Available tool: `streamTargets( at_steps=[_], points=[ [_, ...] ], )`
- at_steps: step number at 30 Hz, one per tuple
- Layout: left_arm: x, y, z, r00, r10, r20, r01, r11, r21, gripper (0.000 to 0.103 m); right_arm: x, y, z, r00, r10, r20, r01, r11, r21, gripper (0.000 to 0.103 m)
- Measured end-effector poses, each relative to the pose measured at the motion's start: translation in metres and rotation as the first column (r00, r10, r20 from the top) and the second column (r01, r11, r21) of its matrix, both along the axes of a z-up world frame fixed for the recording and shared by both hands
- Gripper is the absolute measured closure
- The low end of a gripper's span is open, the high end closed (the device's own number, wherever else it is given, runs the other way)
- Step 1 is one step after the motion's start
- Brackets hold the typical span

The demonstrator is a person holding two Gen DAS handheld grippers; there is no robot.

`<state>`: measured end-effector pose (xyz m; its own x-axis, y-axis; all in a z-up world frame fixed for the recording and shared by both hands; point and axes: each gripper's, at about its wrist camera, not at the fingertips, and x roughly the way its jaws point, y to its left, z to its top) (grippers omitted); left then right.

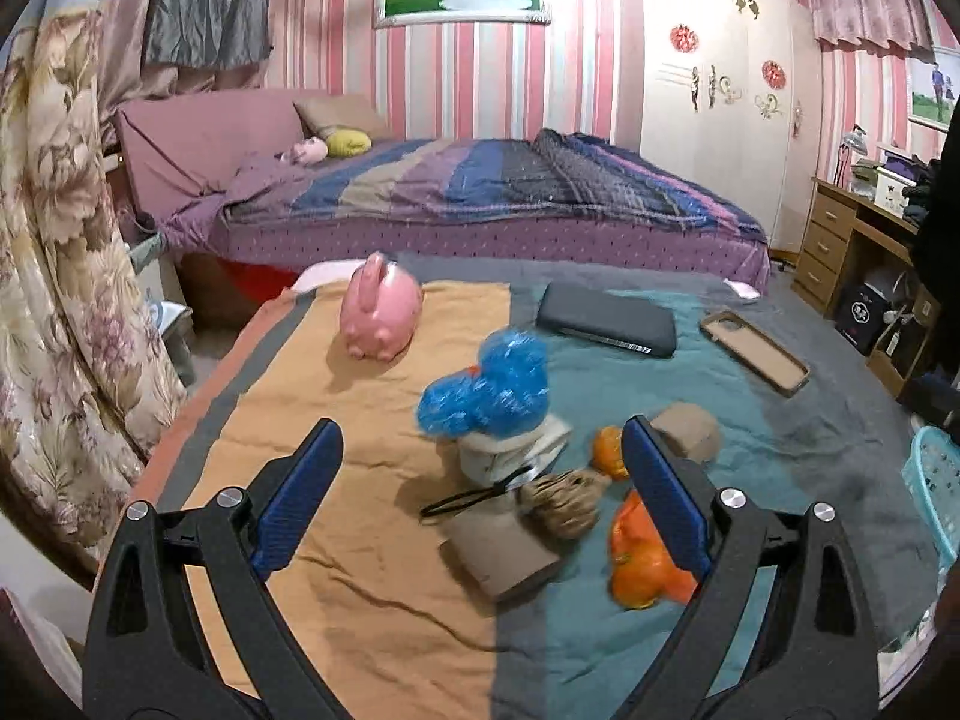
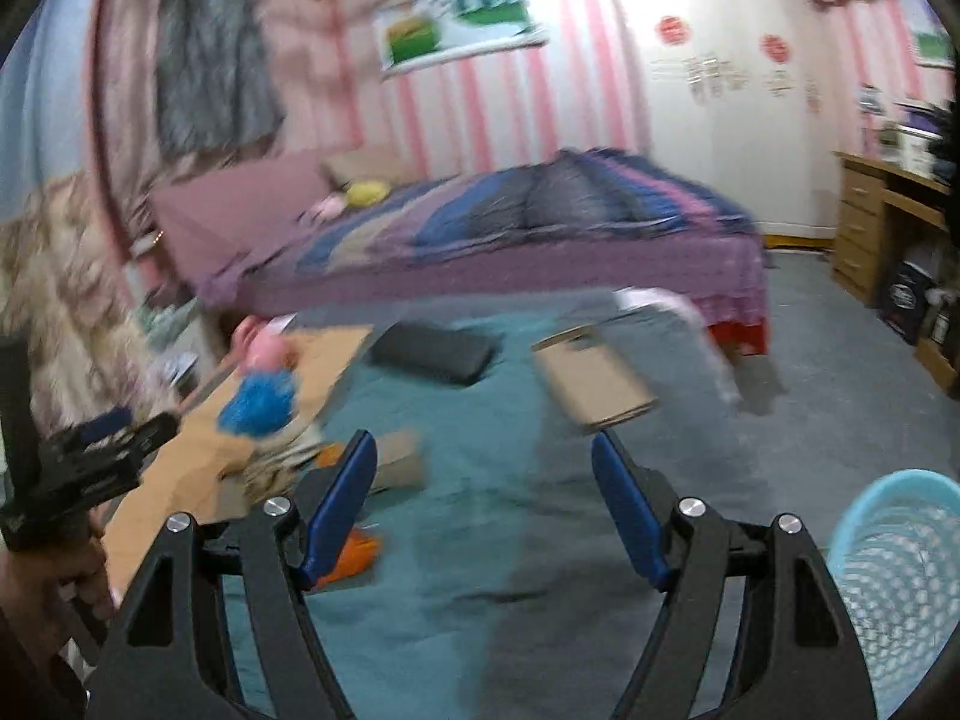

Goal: Collect trash
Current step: 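Return both tools to the bed toward the orange plastic bag and peels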

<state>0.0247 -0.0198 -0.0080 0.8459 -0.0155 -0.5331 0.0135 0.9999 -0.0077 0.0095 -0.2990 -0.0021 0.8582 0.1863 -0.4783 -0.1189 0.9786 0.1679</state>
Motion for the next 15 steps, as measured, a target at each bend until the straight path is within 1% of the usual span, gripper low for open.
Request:
streamTargets(
  at_steps=[3, 6, 8, 10, 15],
  points=[
    [0.001, 0.005, -0.007, 1.0, -0.015, -0.012, 0.015, 1.0, -0.004, 0.012, 0.003, 0.045, -0.016, 0.999, 0.04, -0.027, -0.041, 0.999, -0.034, 0.029],
    [0.003, 0.015, -0.017, 0.999, -0.02, -0.042, 0.02, 1.0, 0.001, 0.012, 0.004, 0.075, -0.03, 0.997, 0.052, -0.053, -0.056, 0.995, -0.077, 0.029],
    [0.006, 0.019, -0.027, 0.998, -0.019, -0.068, 0.02, 1.0, 0.014, 0.012, 0.009, 0.084, -0.039, 0.997, 0.036, -0.073, -0.043, 0.995, -0.093, 0.029],
    [0.006, 0.027, -0.033, 0.997, -0.005, -0.083, 0.008, 0.999, 0.037, 0.012, 0.012, 0.089, -0.046, 0.995, 0.028, -0.092, -0.035, 0.996, -0.076, 0.029],
    [0.001, 0.052, -0.039, 0.995, 0.032, -0.095, -0.029, 0.999, 0.036, 0.012, 0.018, 0.091, -0.056, 0.99, 0.032, -0.135, -0.039, 0.998, -0.043, 0.029]
  ],
)
